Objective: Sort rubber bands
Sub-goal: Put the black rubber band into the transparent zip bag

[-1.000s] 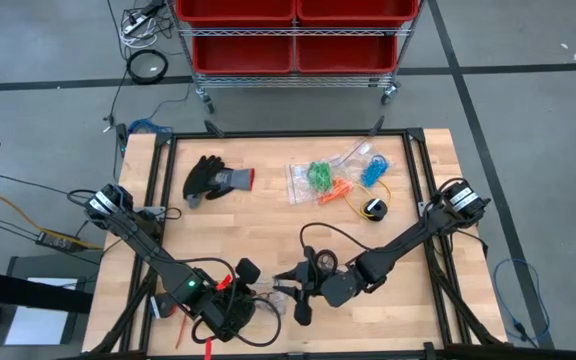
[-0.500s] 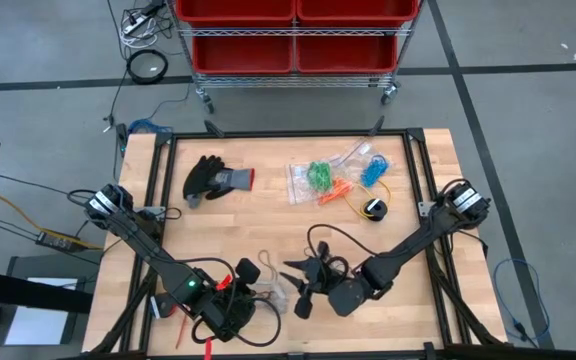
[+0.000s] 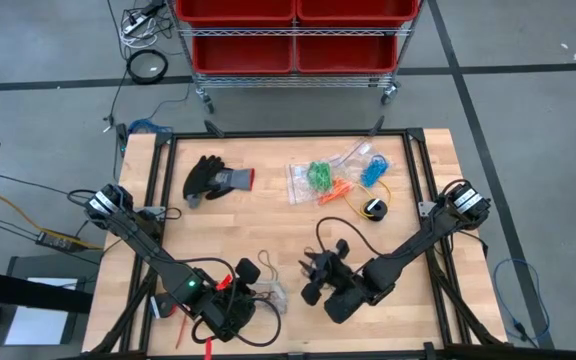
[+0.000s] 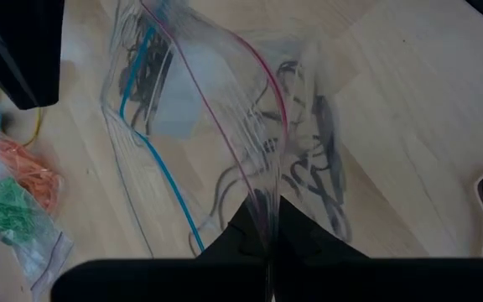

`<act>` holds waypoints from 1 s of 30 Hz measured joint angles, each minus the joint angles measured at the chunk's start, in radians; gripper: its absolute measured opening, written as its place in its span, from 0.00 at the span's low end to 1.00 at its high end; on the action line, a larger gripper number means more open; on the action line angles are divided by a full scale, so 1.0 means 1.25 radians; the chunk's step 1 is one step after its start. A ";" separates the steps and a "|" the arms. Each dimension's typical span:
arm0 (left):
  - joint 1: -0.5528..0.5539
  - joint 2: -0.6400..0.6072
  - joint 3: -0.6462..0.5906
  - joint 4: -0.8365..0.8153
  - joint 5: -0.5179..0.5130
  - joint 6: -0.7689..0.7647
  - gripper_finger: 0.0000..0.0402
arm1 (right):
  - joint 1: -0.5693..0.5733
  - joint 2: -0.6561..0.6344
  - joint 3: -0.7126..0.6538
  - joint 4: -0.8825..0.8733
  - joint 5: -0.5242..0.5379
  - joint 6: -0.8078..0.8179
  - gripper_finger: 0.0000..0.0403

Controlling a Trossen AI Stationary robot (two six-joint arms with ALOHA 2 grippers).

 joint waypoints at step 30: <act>0.004 0.000 0.000 0.010 -0.001 0.000 0.01 | -0.163 0.109 -0.197 0.180 -0.282 0.008 0.28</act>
